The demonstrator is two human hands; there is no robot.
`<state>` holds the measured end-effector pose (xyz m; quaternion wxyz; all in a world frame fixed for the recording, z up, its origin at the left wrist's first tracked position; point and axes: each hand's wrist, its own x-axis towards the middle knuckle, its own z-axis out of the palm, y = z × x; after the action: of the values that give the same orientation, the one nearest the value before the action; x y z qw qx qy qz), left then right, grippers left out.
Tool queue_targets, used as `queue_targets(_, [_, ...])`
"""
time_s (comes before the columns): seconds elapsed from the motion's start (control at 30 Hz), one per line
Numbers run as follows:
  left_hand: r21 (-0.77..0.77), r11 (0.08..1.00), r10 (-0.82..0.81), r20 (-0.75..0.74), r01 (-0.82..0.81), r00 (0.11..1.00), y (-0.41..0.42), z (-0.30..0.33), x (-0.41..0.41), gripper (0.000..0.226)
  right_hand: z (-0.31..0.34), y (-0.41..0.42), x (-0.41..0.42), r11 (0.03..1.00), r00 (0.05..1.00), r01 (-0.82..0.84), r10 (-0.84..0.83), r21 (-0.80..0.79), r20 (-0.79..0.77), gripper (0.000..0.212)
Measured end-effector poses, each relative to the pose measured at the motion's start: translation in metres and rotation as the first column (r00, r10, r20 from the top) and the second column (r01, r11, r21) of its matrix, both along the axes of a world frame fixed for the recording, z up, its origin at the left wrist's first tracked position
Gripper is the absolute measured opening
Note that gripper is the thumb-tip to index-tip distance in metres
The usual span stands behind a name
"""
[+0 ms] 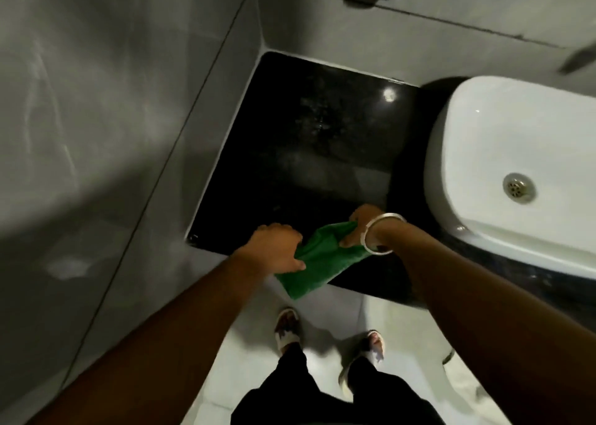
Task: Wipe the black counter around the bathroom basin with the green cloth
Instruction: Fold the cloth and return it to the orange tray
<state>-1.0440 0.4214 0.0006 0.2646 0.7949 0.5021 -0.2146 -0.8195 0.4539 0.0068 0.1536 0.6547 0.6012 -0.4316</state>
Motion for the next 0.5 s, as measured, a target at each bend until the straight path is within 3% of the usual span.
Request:
queue_targets(0.03, [-0.1, 0.995, 0.003, 0.038, 0.001, 0.999, 0.007, 0.007, -0.002, 0.051, 0.004, -0.005, 0.009, 0.995, 0.994, 0.085, -0.088, -0.055, -0.062, 0.04])
queue_targets(0.1, [-0.327, 0.934, 0.216, 0.194, -0.144, 0.957, 0.024, 0.024, -0.006, 0.033, 0.015, -0.025, 0.035, 0.925, 0.894, 0.35, -0.377, -0.148, -0.244, 0.038])
queue_targets(0.13, [-0.452, 0.862, 0.381, 0.277, -0.23, 0.882, 0.033, 0.031, -0.007, 0.027, 0.021, -0.04, 0.049, 0.843, 0.778, 0.497, -0.537, -0.204, -0.326, 0.042])
queue_targets(0.2, [-0.658, 0.693, 0.641, 0.375, -0.296, 0.67, 0.047, 0.045, 0.009, 0.022, 0.035, -0.076, 0.081, 0.625, 0.455, 0.696, -0.765, -0.354, -0.456, 0.049])
queue_targets(0.27, [-0.784, 0.563, 0.779, 0.397, -0.263, 0.485, 0.05, 0.051, 0.046, 0.028, 0.045, -0.118, 0.111, 0.453, 0.168, 0.773, -0.821, -0.444, -0.545, 0.04])
queue_targets(0.3, [-0.809, 0.531, 0.808, 0.395, -0.252, 0.437, 0.046, 0.053, 0.069, 0.033, 0.047, -0.139, 0.123, 0.385, 0.063, 0.8, -0.817, -0.46, -0.574, 0.037])
queue_targets(0.4, [-0.833, 0.483, 0.826, 0.331, -0.269, 0.457, 0.009, 0.061, 0.17, 0.034, 0.056, -0.21, 0.17, 0.17, -0.163, 0.875, -0.778, -0.453, -0.607, 0.041])
queue_targets(0.5, [-0.778, 0.573, 0.736, 0.352, -0.256, 0.578, -0.04, 0.064, 0.269, 0.024, 0.06, -0.277, 0.221, -0.02, -0.303, 0.892, -0.767, -0.451, -0.566, 0.028])
